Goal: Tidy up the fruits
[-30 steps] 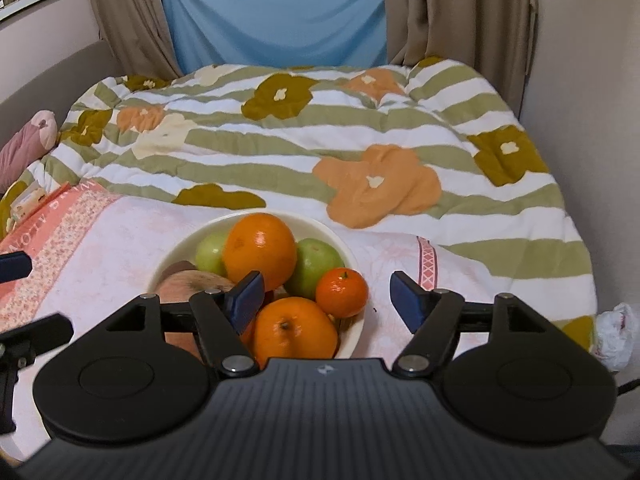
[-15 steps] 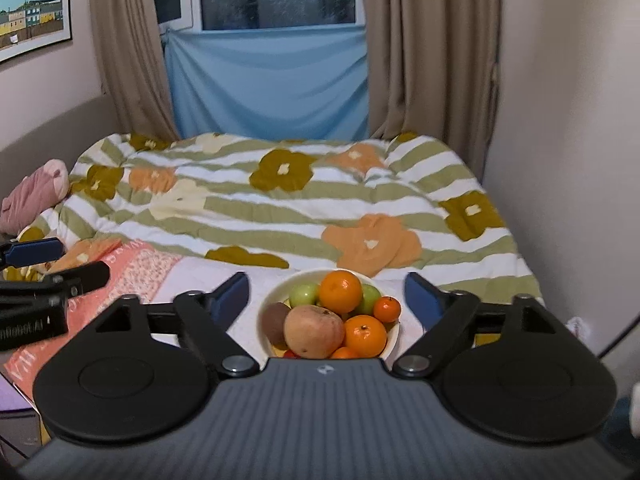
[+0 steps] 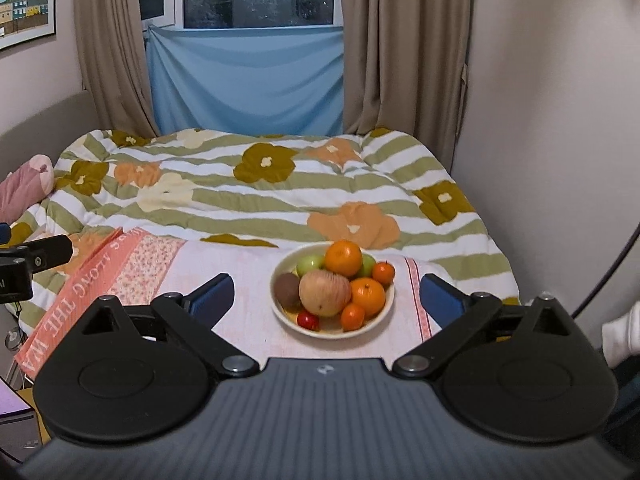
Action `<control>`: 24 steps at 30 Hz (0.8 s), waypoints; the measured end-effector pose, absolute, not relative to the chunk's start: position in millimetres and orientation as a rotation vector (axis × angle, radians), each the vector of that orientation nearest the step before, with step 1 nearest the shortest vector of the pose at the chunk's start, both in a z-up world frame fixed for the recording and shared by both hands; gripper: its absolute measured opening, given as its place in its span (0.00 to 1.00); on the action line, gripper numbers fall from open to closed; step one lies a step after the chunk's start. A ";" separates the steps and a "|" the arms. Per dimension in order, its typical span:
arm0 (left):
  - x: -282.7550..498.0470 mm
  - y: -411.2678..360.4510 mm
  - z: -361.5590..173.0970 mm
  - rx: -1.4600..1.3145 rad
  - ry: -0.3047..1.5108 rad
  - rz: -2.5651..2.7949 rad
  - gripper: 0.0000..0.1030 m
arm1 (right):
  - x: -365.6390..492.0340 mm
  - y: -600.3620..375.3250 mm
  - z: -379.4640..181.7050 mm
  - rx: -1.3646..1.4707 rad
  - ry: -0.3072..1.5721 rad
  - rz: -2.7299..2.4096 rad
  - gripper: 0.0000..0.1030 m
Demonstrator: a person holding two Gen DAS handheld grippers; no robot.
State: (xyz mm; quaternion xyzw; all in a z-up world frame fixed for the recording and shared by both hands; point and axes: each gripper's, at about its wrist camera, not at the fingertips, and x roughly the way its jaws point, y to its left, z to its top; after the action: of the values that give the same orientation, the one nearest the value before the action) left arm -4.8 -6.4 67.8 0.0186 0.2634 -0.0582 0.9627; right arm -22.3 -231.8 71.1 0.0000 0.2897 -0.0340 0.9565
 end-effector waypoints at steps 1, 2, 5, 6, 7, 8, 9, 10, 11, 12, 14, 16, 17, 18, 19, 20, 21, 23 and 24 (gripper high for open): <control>-5.4 -6.2 66.9 0.038 0.539 -0.121 1.00 | -23.4 -230.9 71.0 0.001 0.590 -0.071 1.00; -6.1 -6.1 66.1 0.038 0.544 -0.125 1.00 | -24.3 -230.1 71.2 0.001 0.590 -0.075 1.00; -8.2 -5.5 65.5 0.041 0.547 -0.134 1.00 | -26.3 -227.6 73.9 -0.006 0.578 -0.083 1.00; -8.5 -5.2 65.3 0.042 0.548 -0.137 1.00 | -25.7 -228.3 73.8 -0.007 0.575 -0.085 1.00; -8.9 -4.7 65.1 0.042 0.549 -0.140 1.00 | -26.3 -226.8 74.3 -0.009 0.573 -0.088 1.00; -9.5 -4.2 64.6 0.041 0.551 -0.141 1.00 | -26.1 -227.1 74.2 -0.010 0.572 -0.088 1.00; -9.2 -3.9 64.4 0.040 0.553 -0.143 1.00 | -25.9 -226.4 74.6 -0.011 0.572 -0.089 1.00; -9.4 -3.4 64.4 0.039 0.554 -0.145 1.00 | -26.0 -226.0 74.5 -0.010 0.573 -0.090 1.00; -9.3 -2.5 64.8 0.039 0.554 -0.146 1.00 | -26.0 -225.8 75.0 -0.009 0.574 -0.091 1.00; -9.2 -1.9 65.3 0.038 0.552 -0.145 1.00 | -26.2 -224.9 75.2 -0.008 0.575 -0.090 1.00; -8.1 -2.0 65.1 0.038 0.552 -0.147 1.00 | -25.4 -225.0 75.2 -0.008 0.573 -0.090 1.00; -8.1 -2.0 64.9 0.038 0.553 -0.147 1.00 | -25.5 -224.4 75.1 -0.007 0.573 -0.091 1.00; -8.0 -1.2 64.9 0.037 0.555 -0.148 1.00 | -25.2 -223.5 75.1 -0.006 0.572 -0.091 1.00; -7.3 -1.2 64.8 0.038 0.557 -0.150 1.00 | -25.2 -222.8 75.0 -0.006 0.572 -0.091 1.00; -6.7 -1.1 64.5 0.039 0.558 -0.152 1.00 | -24.9 -222.7 75.0 -0.008 0.573 -0.092 1.00; -5.8 -1.1 64.5 0.041 0.558 -0.153 1.00 | -25.2 -223.5 75.0 -0.008 0.574 -0.093 1.00; -5.2 -1.4 64.4 0.043 0.559 -0.153 1.00 | -24.9 -222.9 75.0 -0.007 0.575 -0.095 1.00; -4.5 -0.9 63.7 0.044 0.560 -0.155 1.00 | -23.6 -224.2 74.9 0.000 0.577 -0.096 1.00; -4.5 -1.1 63.7 0.044 0.560 -0.154 1.00 | -22.8 -225.5 75.0 0.003 0.577 -0.096 1.00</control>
State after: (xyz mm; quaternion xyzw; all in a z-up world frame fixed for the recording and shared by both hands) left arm -4.5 -1.1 63.7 0.0215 0.2760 -0.0760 0.9579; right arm -22.8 -225.5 75.0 0.0015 0.2842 -0.0472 0.9576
